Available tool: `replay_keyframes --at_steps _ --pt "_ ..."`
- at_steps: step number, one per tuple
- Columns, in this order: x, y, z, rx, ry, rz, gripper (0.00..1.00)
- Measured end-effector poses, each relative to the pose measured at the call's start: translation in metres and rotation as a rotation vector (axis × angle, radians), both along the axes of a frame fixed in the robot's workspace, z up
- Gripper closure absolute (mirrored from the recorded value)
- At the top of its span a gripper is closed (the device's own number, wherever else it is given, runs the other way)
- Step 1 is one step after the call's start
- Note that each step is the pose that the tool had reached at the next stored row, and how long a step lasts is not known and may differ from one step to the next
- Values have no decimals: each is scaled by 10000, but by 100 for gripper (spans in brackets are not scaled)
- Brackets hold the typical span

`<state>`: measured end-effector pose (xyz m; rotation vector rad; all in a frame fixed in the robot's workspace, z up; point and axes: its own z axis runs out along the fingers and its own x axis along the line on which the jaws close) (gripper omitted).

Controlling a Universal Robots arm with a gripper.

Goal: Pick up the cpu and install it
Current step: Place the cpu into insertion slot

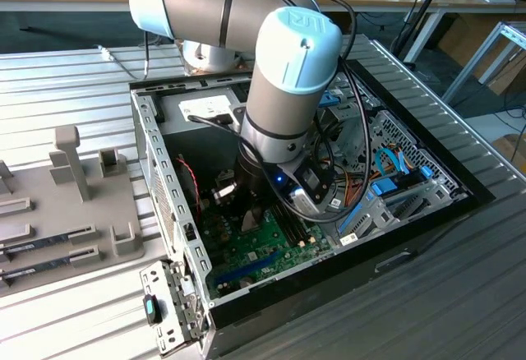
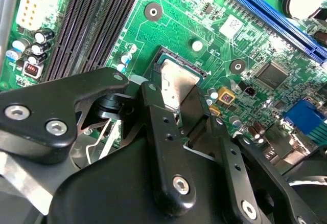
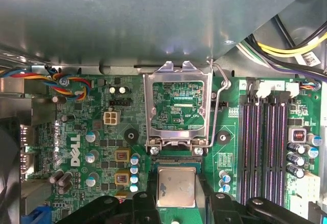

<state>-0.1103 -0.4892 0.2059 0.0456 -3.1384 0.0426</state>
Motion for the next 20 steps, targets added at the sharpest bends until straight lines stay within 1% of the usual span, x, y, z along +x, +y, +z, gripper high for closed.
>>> replay_keyframes --at_steps 7,12,13,15,20 --pt "0 -1 -9 37 0 0 60" --pt "-2 -26 -14 72 0 0 60" --pt "-2 -26 -8 210 0 0 60" --pt "-2 -40 -8 221 1 0 60" --pt "-2 -41 -25 239 5 0 60"
